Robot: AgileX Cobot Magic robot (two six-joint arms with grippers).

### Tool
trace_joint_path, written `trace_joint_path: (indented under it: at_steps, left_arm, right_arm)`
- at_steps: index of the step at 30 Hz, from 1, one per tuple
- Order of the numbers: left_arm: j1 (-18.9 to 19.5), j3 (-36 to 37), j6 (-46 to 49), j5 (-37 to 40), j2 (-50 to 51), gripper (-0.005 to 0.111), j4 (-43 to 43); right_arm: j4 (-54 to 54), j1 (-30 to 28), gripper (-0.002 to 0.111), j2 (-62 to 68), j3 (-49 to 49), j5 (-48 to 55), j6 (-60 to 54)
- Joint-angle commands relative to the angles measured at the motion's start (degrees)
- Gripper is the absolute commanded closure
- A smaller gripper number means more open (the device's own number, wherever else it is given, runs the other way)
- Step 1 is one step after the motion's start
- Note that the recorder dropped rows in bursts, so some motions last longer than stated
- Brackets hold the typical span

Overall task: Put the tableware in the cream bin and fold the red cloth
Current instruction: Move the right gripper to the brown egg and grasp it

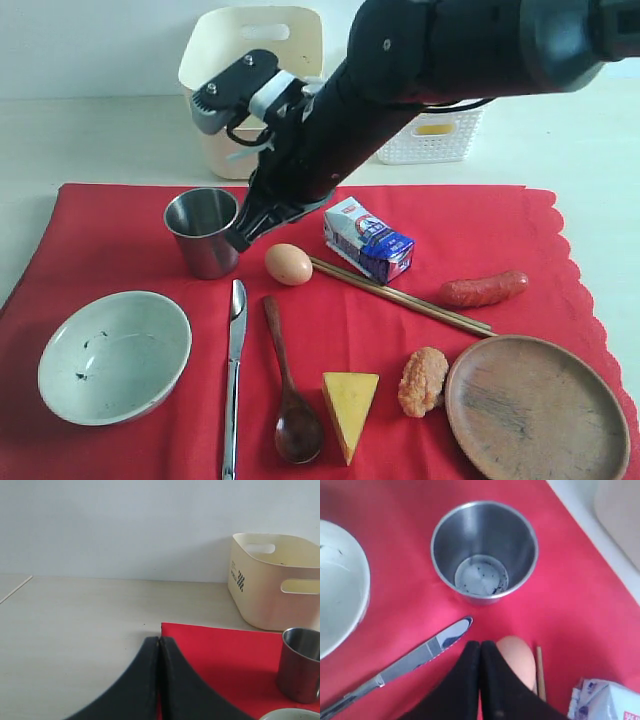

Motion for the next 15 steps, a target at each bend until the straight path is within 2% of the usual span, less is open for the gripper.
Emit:
trace_joint_path:
  at_steps: [1, 9, 11, 15]
  left_arm:
    - [-0.33, -0.01, 0.01, 0.15, -0.34, 0.104, 0.01]
    - [-0.33, -0.01, 0.01, 0.15, -0.34, 0.104, 0.01]
    - [-0.33, -0.01, 0.01, 0.15, -0.34, 0.104, 0.01]
    - [-0.33, -0.01, 0.01, 0.15, -0.34, 0.104, 0.01]
  right_arm:
    - [-8.68, 0.77, 0.100, 1.77, 0.37, -0.50, 10.14]
    - [-10.46, 0.77, 0.060, 4.71, 0.37, -2.47, 12.26]
    - [-10.36, 0.77, 0.054, 5.77, 0.37, -3.08, 11.82]
    - [-10.68, 0.77, 0.050, 7.94, 0.37, -3.55, 11.33]
